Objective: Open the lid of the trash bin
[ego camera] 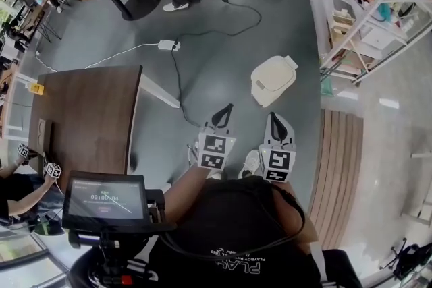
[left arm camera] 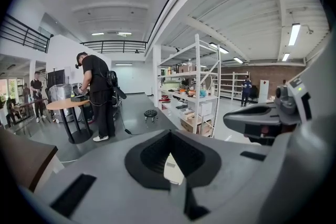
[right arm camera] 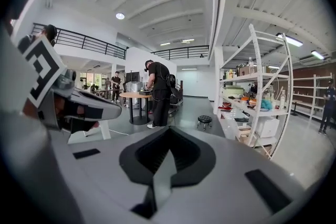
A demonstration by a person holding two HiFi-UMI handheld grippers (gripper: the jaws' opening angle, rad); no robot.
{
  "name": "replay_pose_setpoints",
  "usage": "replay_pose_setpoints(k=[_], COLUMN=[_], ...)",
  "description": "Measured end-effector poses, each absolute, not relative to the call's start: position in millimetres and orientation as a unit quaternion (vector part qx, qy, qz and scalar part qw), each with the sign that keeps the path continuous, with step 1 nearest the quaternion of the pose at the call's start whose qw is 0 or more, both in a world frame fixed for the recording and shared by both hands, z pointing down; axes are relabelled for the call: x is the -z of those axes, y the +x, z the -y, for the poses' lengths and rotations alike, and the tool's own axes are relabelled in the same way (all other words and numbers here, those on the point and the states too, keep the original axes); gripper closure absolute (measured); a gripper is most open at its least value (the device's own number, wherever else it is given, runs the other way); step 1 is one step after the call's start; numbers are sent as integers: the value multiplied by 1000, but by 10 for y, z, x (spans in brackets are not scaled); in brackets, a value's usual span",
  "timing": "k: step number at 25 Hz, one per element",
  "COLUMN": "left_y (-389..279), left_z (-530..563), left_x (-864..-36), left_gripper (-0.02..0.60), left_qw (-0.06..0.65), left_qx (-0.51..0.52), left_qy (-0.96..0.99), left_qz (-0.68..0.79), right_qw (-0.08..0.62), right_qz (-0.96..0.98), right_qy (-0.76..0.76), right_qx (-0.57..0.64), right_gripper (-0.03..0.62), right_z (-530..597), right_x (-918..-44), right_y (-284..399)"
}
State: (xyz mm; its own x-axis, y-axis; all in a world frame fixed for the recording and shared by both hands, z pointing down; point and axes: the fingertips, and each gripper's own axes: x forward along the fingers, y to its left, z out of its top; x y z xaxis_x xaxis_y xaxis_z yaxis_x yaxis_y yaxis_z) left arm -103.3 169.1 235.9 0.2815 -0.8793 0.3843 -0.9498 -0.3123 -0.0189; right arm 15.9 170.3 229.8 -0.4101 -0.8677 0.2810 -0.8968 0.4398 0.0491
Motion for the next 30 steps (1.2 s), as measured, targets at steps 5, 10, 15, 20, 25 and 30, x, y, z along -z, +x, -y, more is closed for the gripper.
replay_pose_setpoints(k=[5,10,15,20,25,30], left_y=[-775,-644,-565,-561,-618,-710], left_z=[-1421,-1253,-1111,-963,-735,-370], left_x=[-2397,-2404,-2435,-2517,-2672,-2806], left_gripper=[583,584,583,584,584,584], left_qw=[106,111,114,124,138,149], left_qx=[-178,-192,-198,-199,-197,-194], left_qy=[793,789,782,780,782,793], left_qz=[573,573,579,580,575,558], right_qw=[133,133,124,131,141,160], right_qz=[842,846,847,847,846,835], right_qy=[518,511,509,505,505,516], right_qx=[-66,-82,-88,-101,-101,-103], right_gripper=[594,594,594,594,594,594], right_z=[-1431,-1228,-1009,-870,-646,-357], right_x=[-2383,-2424,-2468,-2577,-2681,-2795], right_y=[345,465,565,568,495,413])
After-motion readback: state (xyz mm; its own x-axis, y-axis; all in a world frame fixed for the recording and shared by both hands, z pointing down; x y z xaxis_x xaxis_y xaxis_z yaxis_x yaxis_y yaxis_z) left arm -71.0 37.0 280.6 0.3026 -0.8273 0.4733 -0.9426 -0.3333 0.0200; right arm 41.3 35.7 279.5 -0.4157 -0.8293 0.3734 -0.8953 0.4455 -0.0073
